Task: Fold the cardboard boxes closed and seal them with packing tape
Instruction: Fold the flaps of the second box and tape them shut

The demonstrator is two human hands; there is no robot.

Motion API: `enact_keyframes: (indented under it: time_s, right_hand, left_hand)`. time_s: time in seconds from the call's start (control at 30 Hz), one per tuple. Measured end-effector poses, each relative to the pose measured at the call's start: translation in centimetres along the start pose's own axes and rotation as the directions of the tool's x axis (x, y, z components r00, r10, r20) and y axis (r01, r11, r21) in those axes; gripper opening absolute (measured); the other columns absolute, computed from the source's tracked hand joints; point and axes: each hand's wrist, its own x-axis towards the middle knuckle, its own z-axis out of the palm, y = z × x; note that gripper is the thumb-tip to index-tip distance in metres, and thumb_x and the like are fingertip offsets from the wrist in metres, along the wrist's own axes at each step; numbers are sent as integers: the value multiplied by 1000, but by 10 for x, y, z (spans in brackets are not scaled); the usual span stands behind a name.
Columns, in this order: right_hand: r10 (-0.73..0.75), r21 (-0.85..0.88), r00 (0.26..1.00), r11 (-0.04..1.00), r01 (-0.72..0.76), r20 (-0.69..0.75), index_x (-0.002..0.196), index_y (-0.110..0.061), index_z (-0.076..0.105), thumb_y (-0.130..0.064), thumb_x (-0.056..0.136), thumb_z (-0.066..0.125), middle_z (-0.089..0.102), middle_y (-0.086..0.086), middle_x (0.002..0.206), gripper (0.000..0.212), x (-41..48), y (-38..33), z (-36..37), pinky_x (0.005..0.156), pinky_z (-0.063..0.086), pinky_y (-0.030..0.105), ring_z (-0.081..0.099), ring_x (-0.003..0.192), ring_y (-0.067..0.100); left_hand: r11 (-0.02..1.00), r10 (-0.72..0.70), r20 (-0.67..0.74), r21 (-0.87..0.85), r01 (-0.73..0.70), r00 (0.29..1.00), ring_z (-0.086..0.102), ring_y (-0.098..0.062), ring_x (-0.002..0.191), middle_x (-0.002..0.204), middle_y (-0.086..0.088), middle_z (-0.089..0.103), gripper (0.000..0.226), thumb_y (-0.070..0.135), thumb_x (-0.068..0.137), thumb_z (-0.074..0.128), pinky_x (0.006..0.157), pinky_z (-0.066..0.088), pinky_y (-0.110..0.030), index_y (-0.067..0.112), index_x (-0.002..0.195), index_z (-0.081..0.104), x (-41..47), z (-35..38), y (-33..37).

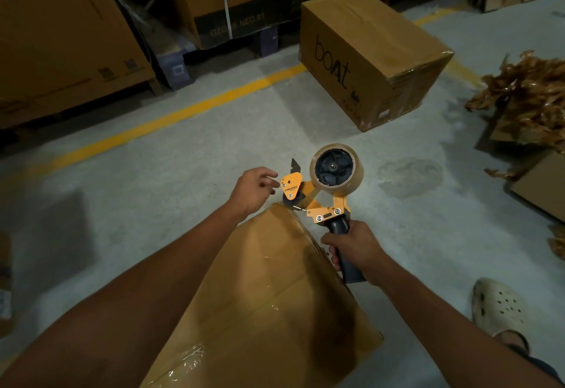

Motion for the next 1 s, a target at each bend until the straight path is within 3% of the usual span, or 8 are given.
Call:
enact_keyframes:
  time_s: [0.07, 0.17, 0.3, 0.43, 0.67, 0.8, 0.93, 1.0]
  right_hand:
    - [1, 3, 1000, 1000, -1, -5, 80, -1, 60, -5, 84, 67, 61, 15, 61, 9, 0, 1, 0, 55, 50, 35, 55, 50, 27]
    - [4, -4, 1000, 1000, -4, -17, 80, -1, 60, -6, 84, 67, 61, 15, 61, 9, 1, 4, 1, 56, 51, 35, 56, 49, 26]
    - [-8, -77, 999, 997, 4, -53, 74, 0, 61, -8, 84, 67, 62, 16, 60, 14, -1, 4, 4, 55, 52, 34, 56, 48, 25]
    - [-23, -102, 998, 995, 17, -59, 75, -1, 60, -7, 84, 67, 61, 15, 58, 13, -6, 4, 2, 52, 51, 34, 55, 48, 27]
    - [17, -96, 998, 995, -23, -60, 80, -3, 56, -2, 84, 65, 58, 14, 55, 10, -38, 32, -24, 48, 48, 32, 54, 44, 25]
    - [-5, -104, 997, 995, -3, -71, 80, -4, 57, -2, 85, 65, 59, 13, 54, 9, -52, 45, -26, 48, 48, 33, 53, 44, 25]
    - [7, -88, 997, 996, -14, -82, 80, -2, 56, -1, 83, 66, 58, 14, 54, 10, -48, 43, -27, 46, 47, 32, 53, 44, 26]
    - [15, -75, 997, 997, -21, -80, 79, -3, 56, -1, 83, 66, 58, 12, 54, 11, -46, 43, -28, 46, 47, 32, 53, 44, 26]
  left_hand:
    - [988, -52, 21, -143, 54, 998, 73, -16, 82, 93, -3, 75, 39, -8, 92, 48, 80, 56, -31, 11, 125, 59, -4, 5, 4]
    - [976, -80, 49, -199, 88, 996, 70, -16, 89, 93, -1, 74, 33, 2, 96, 48, 91, 54, -39, 11, 125, 63, -13, 10, -2]
    - [996, 92, 5, 12, -92, 996, 65, -11, 92, 100, 0, 73, 26, 17, 102, 50, 85, 48, -28, 15, 111, 74, -37, 17, -14]
    - [950, 202, 35, 234, -204, 979, 66, -19, 103, 115, -3, 73, 27, 14, 99, 55, 85, 46, -20, 16, 120, 72, -41, 20, -19]
    - [964, 169, 20, 204, -170, 985, 62, -18, 116, 125, -3, 68, 29, 11, 99, 54, 98, 39, -16, 17, 121, 71, -45, 18, -11]
    - [955, 143, 96, 248, -163, 985, 60, -23, 121, 131, -6, 65, 30, 14, 102, 50, 105, 42, -26, 16, 126, 68, -41, 15, -7]
    - [808, 266, 205, 486, -334, 942, 48, -23, 135, 144, -5, 55, 39, 20, 102, 43, 115, 36, -40, 19, 139, 58, -43, 16, 2]
    - [722, 333, 311, 523, -453, 890, 54, -23, 129, 135, -9, 62, 46, 28, 97, 36, 109, 41, -40, 15, 130, 65, -46, 20, 9]
